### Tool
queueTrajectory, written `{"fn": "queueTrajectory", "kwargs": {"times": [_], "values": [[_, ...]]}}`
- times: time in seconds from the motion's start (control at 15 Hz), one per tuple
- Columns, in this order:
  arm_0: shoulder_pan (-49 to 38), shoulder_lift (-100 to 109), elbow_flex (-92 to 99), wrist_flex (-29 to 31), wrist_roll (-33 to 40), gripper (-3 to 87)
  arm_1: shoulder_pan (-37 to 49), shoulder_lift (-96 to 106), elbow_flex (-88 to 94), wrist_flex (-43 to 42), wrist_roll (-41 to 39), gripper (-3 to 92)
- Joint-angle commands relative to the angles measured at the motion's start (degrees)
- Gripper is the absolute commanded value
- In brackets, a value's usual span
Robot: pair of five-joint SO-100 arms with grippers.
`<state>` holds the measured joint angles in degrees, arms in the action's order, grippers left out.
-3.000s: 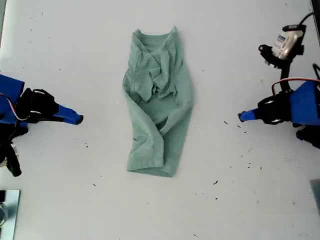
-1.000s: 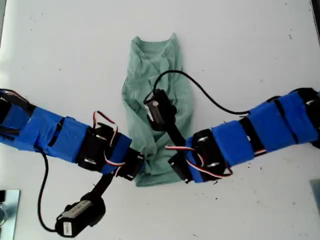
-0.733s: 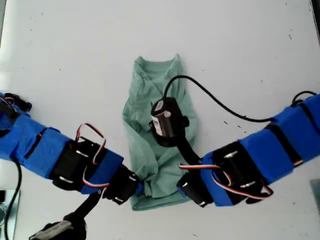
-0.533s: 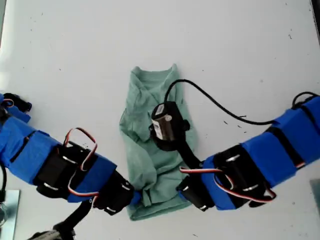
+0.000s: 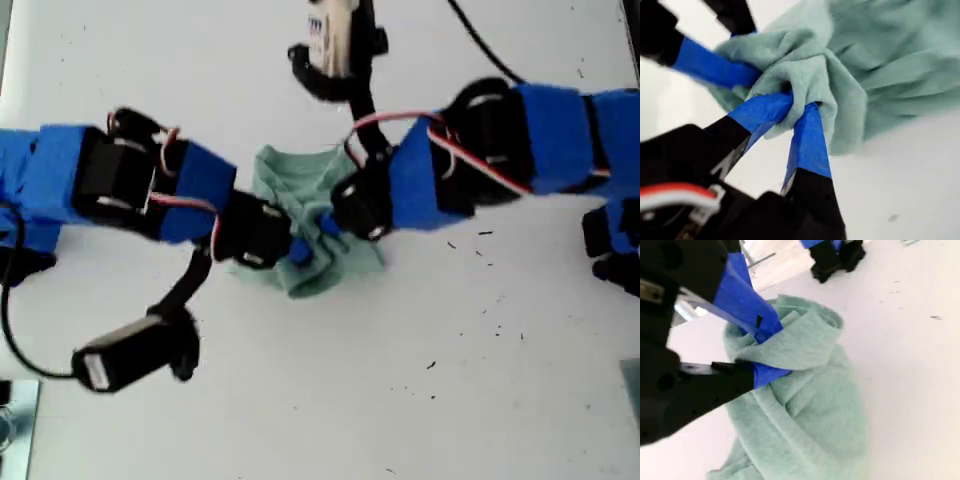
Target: Fold t shirt
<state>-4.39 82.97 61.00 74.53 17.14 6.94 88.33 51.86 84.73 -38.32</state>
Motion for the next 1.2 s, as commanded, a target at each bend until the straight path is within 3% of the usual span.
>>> {"fn": "queueTrajectory", "kwargs": {"times": [0.0,0.07,0.13,0.2,0.4,0.6,0.8,1.0,1.13], "values": [[-6.33,4.48,-0.88,0.35,3.43,-0.3,5.98,4.48,-0.18,-1.14,-4.04,-0.4],[-8.09,5.36,-0.79,-0.09,5.27,1.1,7.91,4.66,-0.09,-1.32,-5.36,2.2],[-10.46,7.65,0.00,-0.88,7.03,29.6,10.63,4.75,-0.44,-1.67,-7.03,26.2],[-14.77,10.81,2.99,-1.14,7.56,32.5,14.33,4.66,-0.53,-2.55,-13.54,53.9],[-32.08,16.61,13.18,-3.08,13.18,33.7,28.39,5.27,1.76,-0.88,-17.75,41.2],[-39.38,29.79,29.71,-6.77,14.06,33.1,36.30,10.90,6.94,-0.09,-18.11,31.4],[-40.69,45.79,47.11,-10.11,14.68,31.6,43.42,31.64,29.18,-2.29,-18.19,27.5],[-37.18,65.48,68.38,-14.33,9.84,28.4,43.15,57.13,54.76,-4.66,-15.29,27.6],[-29.71,80.51,84.64,-18.11,2.72,21.1,37.27,76.55,75.59,-8.53,-9.58,9.6]]}}
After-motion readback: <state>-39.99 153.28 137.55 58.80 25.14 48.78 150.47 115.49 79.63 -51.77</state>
